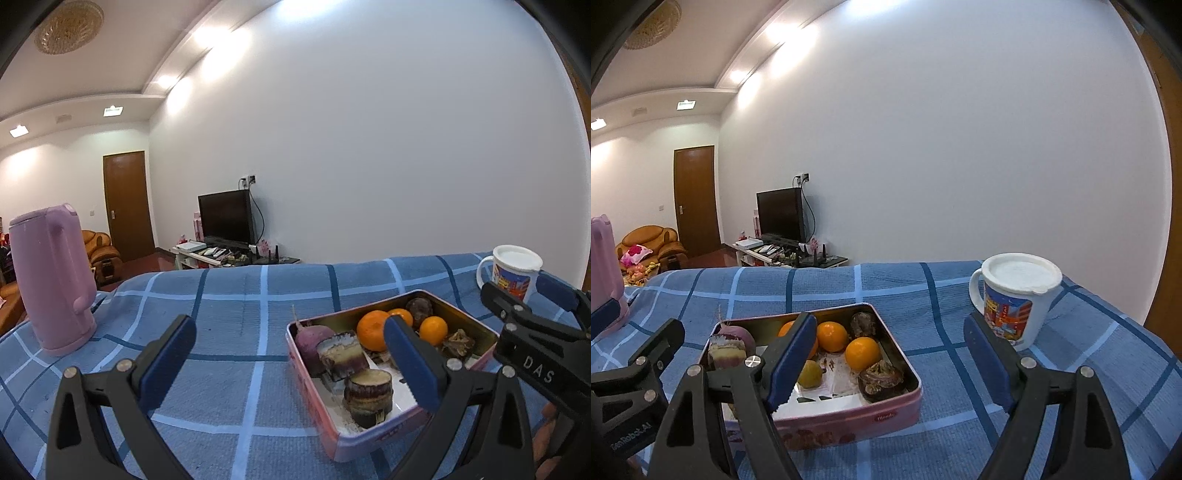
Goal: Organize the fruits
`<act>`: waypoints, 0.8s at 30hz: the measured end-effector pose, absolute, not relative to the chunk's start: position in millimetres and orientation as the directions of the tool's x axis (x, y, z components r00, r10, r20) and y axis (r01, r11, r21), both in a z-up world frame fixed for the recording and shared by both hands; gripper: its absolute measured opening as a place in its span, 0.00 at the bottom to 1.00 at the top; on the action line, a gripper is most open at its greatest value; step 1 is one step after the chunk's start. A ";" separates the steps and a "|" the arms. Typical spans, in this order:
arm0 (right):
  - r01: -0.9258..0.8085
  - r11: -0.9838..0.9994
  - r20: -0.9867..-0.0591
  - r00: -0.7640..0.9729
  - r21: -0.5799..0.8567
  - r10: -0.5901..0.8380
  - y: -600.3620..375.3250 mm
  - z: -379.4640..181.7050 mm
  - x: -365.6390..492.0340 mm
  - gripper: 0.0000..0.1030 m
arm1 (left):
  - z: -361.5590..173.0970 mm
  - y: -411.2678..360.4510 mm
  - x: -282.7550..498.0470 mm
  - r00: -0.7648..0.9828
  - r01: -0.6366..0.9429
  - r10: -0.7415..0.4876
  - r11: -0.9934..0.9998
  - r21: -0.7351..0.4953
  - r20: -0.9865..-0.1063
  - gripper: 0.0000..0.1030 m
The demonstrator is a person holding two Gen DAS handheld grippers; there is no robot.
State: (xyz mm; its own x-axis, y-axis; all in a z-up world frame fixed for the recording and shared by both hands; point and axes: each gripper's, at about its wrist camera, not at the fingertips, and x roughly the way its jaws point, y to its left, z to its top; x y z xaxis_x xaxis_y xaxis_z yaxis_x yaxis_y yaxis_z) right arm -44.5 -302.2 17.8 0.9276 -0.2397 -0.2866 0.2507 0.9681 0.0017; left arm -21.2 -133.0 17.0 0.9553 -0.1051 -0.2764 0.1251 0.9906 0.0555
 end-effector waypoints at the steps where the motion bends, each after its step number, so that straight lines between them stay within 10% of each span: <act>1: 0.252 0.968 -0.284 0.928 0.001 -0.241 -301.7 17.5 -46.0 0.81 | 17.2 -131.7 -23.8 0.956 0.128 -0.108 0.990 0.055 -0.273 1.00; 24: 0.292 0.956 -0.248 0.927 0.003 -0.282 -294.3 22.3 -77.0 0.81 | 18.1 -120.2 -46.0 0.961 0.126 -0.113 0.991 0.037 -0.251 1.00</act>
